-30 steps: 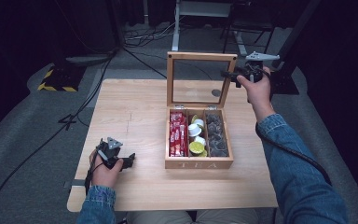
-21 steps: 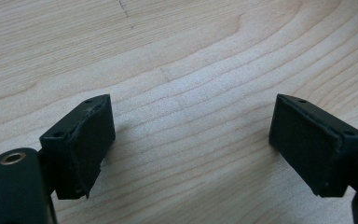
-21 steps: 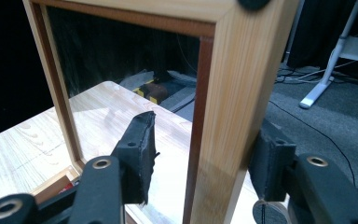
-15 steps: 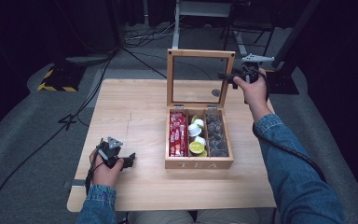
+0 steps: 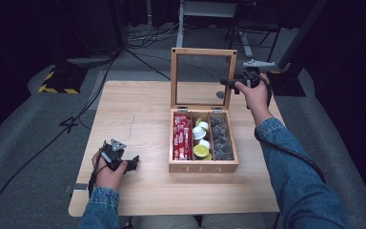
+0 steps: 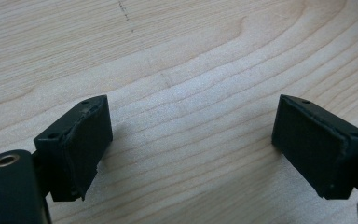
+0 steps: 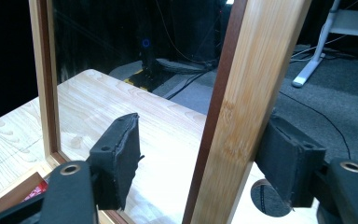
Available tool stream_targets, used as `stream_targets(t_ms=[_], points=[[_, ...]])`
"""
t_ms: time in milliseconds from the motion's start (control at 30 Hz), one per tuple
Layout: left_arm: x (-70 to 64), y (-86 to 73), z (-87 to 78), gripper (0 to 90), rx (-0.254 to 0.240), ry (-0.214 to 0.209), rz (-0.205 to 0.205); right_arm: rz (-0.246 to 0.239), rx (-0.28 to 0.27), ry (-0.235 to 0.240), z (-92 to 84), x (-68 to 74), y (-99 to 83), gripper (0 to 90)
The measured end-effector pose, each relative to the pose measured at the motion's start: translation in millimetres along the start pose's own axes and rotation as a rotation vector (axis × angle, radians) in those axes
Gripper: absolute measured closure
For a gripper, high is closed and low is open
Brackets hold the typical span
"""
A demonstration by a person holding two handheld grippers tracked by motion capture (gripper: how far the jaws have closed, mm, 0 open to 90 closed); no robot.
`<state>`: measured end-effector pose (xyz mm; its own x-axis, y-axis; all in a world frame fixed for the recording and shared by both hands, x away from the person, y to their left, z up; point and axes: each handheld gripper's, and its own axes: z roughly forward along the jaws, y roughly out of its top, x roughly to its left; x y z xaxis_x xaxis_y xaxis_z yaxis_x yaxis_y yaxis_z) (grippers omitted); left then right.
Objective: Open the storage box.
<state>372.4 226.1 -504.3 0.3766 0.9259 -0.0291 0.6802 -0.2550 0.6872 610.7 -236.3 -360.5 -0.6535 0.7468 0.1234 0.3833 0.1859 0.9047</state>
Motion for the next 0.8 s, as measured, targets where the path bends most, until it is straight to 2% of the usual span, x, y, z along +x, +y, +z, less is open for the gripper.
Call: stream_targets(t_ms=[167, 267, 333, 533, 667, 800], points=[[0.2, 0.4, 0.3, 12.4, 0.000, 0.002, 0.003, 0.012, -0.001, 0.004, 0.6, -0.6, 0.2, 32.5], [0.3, 0.6, 0.6, 12.2, 0.001, 0.000, 0.005, 0.017, -0.004, -0.012, -2.6, -0.9, 1.0, 29.1], [0.4, 0.8, 1.0, 12.0, -0.001, -0.001, 0.004, 0.015, -0.010, -0.021, -6.4, -1.0, 2.0, 27.3], [0.6, 1.9, 2.4, 10.8, 0.000, -0.006, 0.004, 0.013, 0.015, -0.021, -26.7, 1.7, 7.5, 26.8], [0.7, 4.2, 4.3, 8.1, 0.013, -0.005, 0.009, 0.016, 0.013, -0.002, -40.2, 6.9, 10.4, 23.6], [-0.2, 7.5, 8.1, 3.2, 0.029, -0.007, 0.016, -0.011, 0.037, 0.037, -50.3, 18.3, 11.1, 17.1]])
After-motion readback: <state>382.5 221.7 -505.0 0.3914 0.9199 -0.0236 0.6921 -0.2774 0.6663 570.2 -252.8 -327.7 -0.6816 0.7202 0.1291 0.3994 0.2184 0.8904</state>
